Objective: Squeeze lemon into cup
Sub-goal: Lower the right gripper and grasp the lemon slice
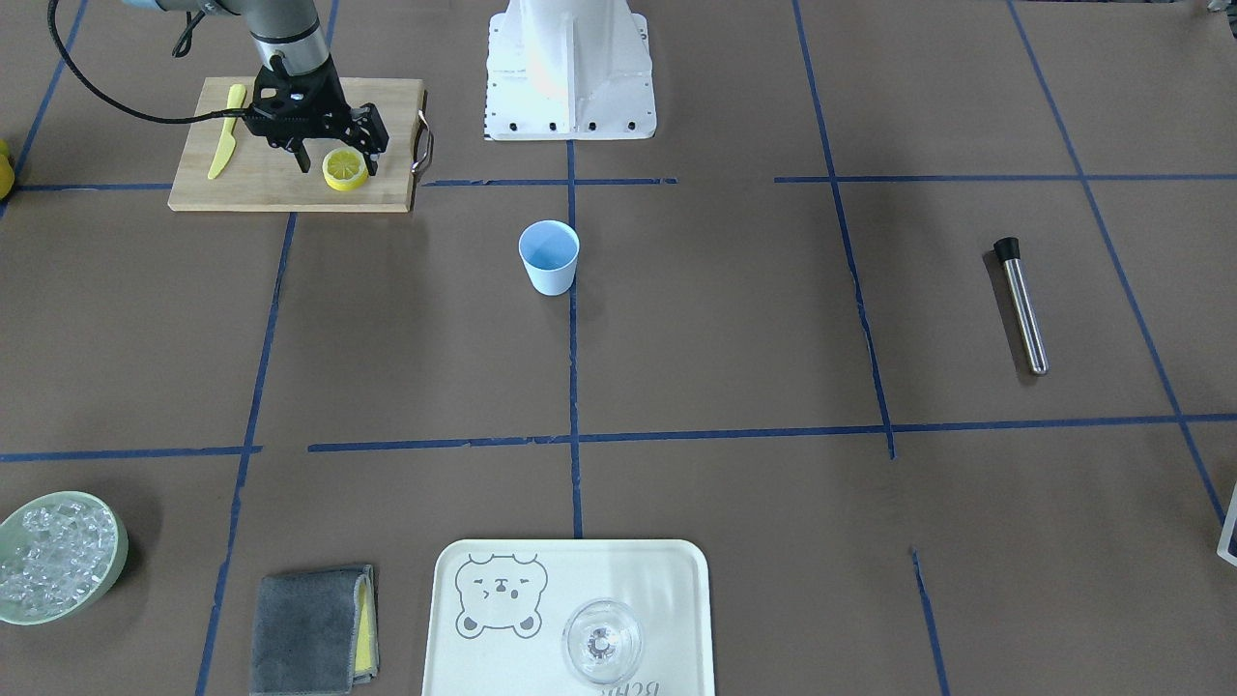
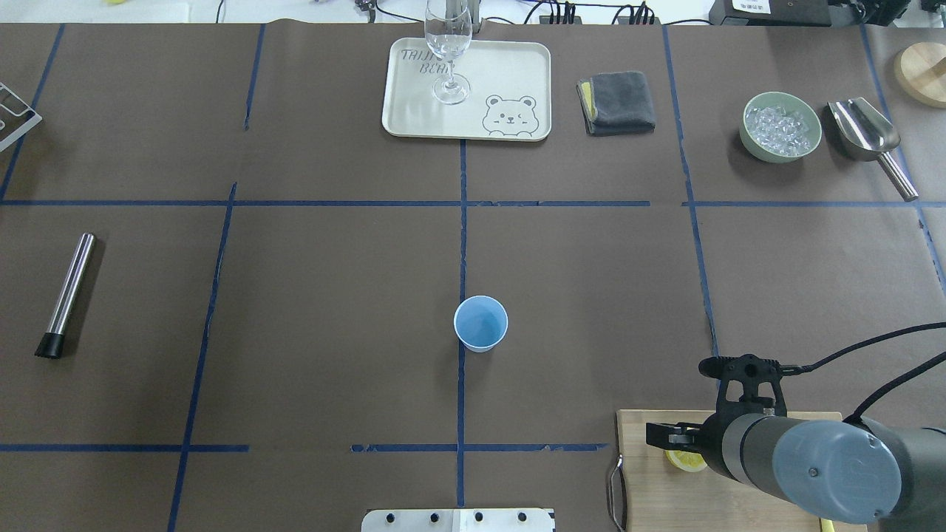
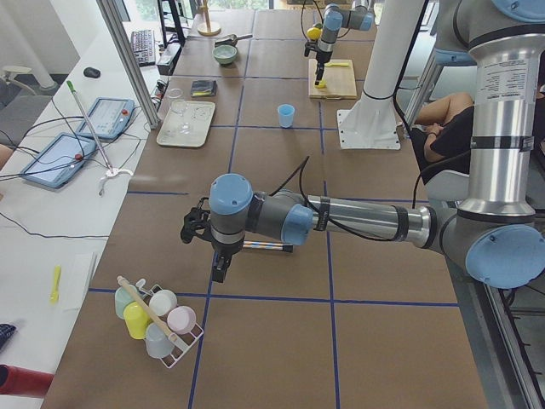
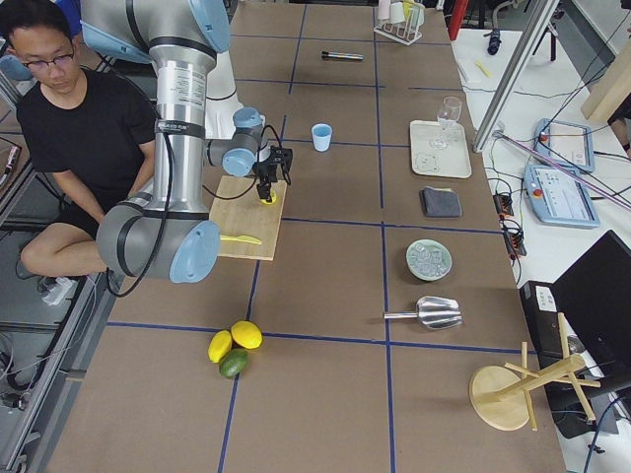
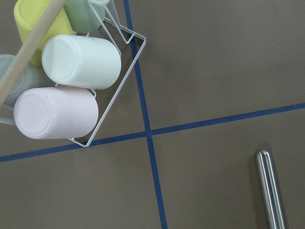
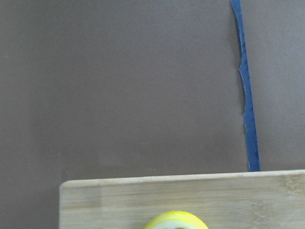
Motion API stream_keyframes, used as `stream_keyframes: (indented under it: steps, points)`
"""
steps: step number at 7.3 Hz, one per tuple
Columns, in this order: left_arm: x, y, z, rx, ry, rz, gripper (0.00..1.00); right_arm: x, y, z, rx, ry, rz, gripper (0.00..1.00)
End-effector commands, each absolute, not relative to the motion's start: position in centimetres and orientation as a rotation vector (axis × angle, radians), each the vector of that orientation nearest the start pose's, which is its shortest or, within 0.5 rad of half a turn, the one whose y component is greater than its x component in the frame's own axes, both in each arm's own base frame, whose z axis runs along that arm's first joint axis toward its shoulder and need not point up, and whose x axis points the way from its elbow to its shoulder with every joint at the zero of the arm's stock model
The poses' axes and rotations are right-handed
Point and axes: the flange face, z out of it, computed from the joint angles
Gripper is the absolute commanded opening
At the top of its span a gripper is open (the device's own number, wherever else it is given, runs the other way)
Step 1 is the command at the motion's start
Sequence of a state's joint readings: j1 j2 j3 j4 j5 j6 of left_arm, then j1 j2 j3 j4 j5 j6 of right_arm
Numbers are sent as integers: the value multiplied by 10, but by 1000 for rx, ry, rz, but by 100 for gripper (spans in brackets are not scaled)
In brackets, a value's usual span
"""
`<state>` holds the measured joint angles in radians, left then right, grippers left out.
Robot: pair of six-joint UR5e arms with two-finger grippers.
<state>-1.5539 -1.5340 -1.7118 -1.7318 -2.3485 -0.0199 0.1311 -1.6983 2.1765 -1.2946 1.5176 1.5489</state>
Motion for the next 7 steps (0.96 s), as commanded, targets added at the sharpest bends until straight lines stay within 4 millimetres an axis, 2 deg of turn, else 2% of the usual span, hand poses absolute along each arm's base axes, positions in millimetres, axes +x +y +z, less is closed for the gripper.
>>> stream_keyframes:
  steps: [1, 3, 5, 7]
  points:
    - [-55, -490, 589, 238, 778, 100, 100, -426, -189, 414, 101, -739, 107, 100]
    - [-55, -490, 589, 238, 778, 100, 100, -428, -187, 413, 98, -741, 102, 100]
    - [-55, -490, 589, 236, 778, 100, 100, -427, -187, 410, 89, -748, 101, 89]
    - [-55, -490, 590, 236, 778, 100, 100, -425, -188, 408, 90, -752, 105, 86]
